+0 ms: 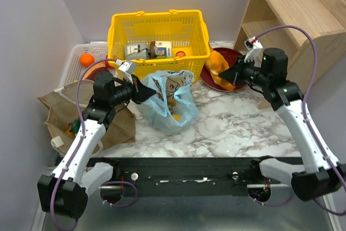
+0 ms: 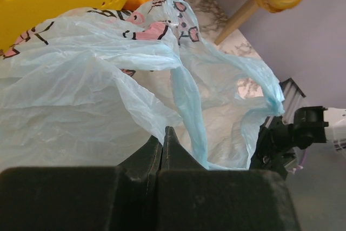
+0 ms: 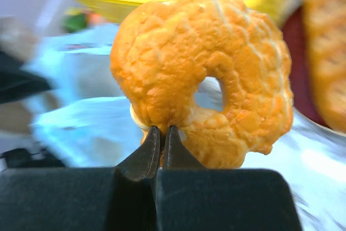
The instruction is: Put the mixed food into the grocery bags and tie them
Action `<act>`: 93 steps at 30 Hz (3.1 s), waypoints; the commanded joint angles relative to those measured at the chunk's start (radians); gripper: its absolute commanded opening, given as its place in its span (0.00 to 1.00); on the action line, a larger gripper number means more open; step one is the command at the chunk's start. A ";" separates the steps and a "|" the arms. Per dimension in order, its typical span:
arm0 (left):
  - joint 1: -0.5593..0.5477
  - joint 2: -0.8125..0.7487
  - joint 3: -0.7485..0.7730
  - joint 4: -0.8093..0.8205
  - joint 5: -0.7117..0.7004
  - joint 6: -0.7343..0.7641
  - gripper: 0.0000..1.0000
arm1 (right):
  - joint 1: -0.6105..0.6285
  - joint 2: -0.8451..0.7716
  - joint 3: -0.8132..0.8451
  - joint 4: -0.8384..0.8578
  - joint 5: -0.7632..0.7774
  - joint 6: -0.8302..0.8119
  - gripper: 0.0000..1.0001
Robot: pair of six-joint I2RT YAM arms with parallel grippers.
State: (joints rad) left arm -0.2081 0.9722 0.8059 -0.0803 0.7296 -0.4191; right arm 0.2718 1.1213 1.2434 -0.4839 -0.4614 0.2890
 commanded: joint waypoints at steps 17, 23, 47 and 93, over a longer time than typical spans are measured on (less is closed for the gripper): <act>0.056 0.030 -0.066 0.188 0.183 -0.133 0.00 | 0.563 0.098 -0.182 0.622 -0.091 0.478 0.01; 0.065 0.023 -0.066 0.169 0.174 -0.122 0.00 | 0.560 0.049 -0.190 0.401 0.140 0.389 0.01; 0.078 0.017 -0.059 0.116 0.151 -0.083 0.00 | 0.460 -0.028 -0.223 0.271 0.245 0.322 0.01; 0.078 0.008 -0.091 0.182 0.172 -0.121 0.00 | 0.464 0.149 -0.055 0.154 0.026 0.010 0.76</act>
State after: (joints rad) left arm -0.1375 0.9760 0.7231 0.0807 0.9157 -0.5259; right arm 0.7273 1.3209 1.2026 -0.3389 -0.3542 0.4595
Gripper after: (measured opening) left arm 0.009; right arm 0.749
